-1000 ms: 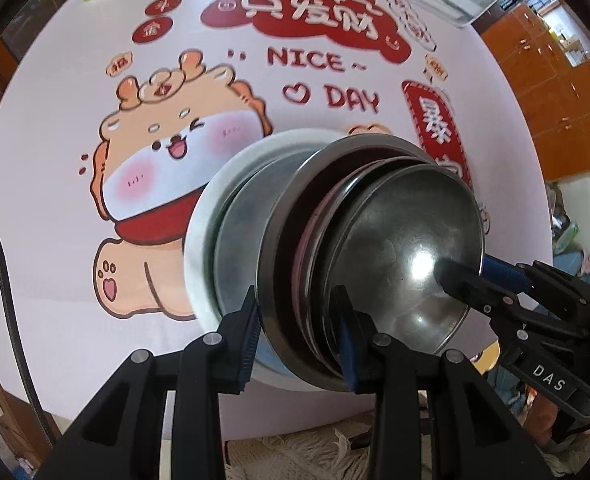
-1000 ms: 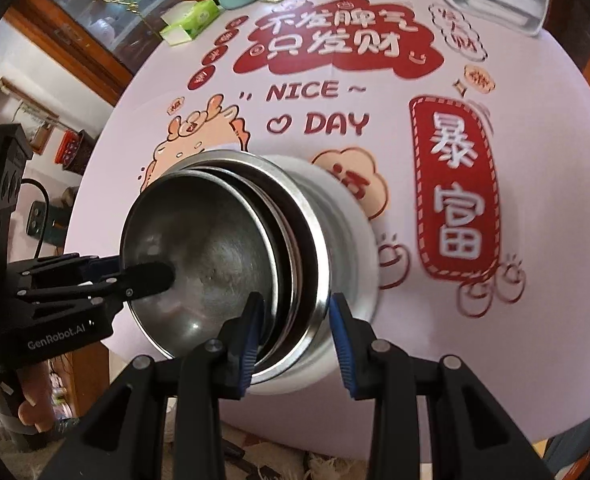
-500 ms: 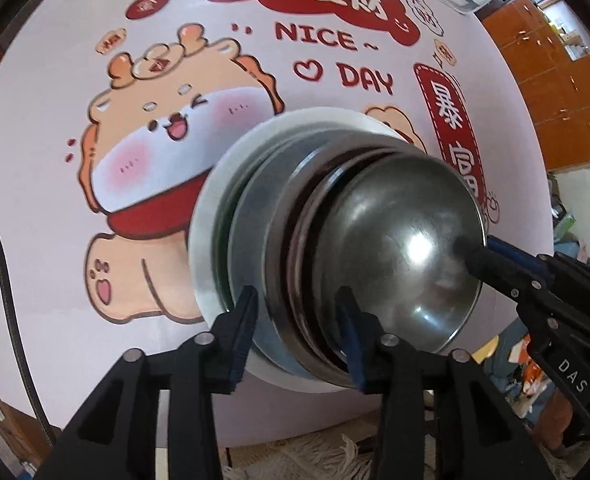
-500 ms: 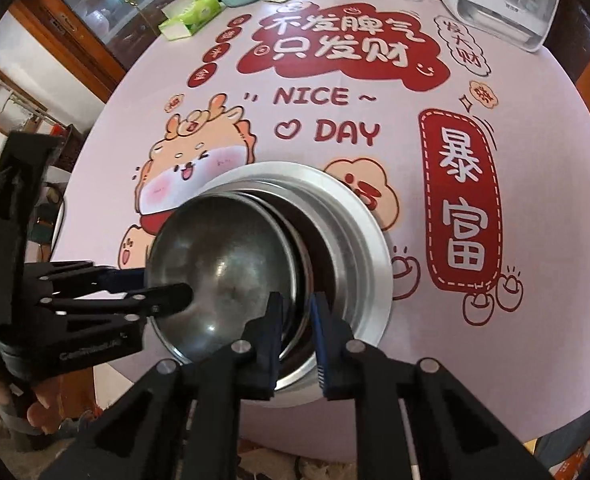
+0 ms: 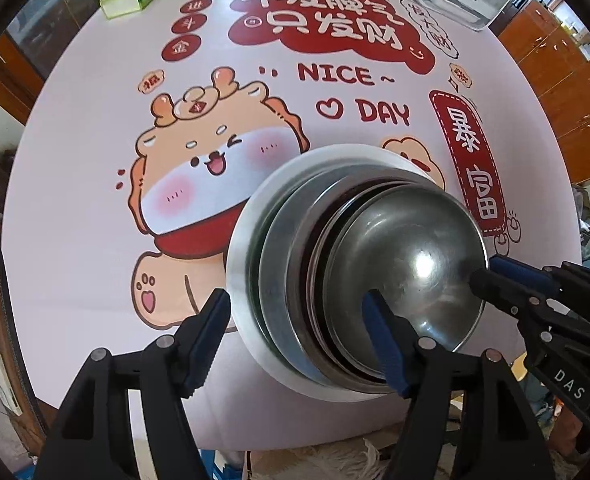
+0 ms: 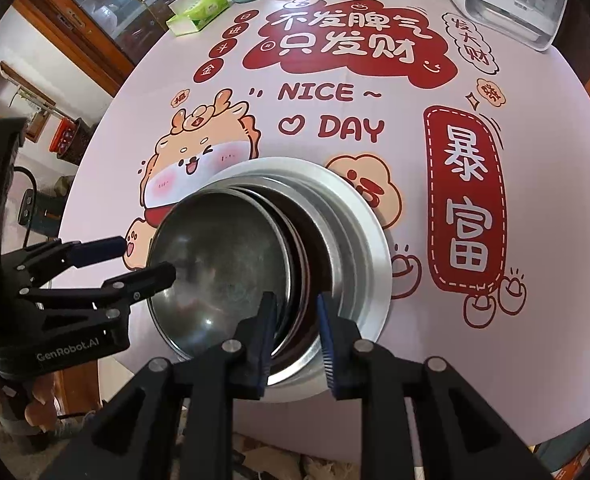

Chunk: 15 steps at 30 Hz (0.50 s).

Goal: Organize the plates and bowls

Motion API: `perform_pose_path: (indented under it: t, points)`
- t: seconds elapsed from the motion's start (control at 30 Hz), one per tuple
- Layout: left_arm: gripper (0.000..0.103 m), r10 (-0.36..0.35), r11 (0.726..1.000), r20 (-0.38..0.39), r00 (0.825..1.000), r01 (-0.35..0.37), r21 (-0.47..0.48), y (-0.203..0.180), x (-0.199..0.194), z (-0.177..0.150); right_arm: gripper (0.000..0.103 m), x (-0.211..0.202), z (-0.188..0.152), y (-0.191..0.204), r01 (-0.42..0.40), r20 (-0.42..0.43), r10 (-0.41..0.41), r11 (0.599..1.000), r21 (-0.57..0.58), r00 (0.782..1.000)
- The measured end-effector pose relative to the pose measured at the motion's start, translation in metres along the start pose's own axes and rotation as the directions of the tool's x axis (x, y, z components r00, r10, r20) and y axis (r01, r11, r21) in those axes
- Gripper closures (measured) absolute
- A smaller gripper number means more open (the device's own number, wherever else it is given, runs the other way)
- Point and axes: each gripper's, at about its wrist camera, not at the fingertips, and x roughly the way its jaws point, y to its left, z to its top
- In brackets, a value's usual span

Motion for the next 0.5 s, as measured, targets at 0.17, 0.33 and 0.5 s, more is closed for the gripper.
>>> perform_pose_path:
  t: [0.17,0.33,0.5]
  points:
    - [0.03,0.016,1.0,0.034,0.999,-0.016,0.004,-0.006,-0.011,-0.002,0.082,-0.006,-0.007,0.0,-0.002,0.006,0.002,1.0,-0.01,1.0]
    - [0.03,0.025,1.0,0.053,0.998,-0.025,0.008,-0.013,-0.019,-0.006,0.082,-0.014,-0.013,-0.003,0.002,0.024,-0.002,1.0,-0.015,1.0]
    - [0.026,0.03,0.999,0.082,0.996,-0.031,0.017,-0.024,-0.029,-0.009,0.082,-0.025,-0.019,-0.01,0.015,0.048,-0.015,1.0,-0.009,0.999]
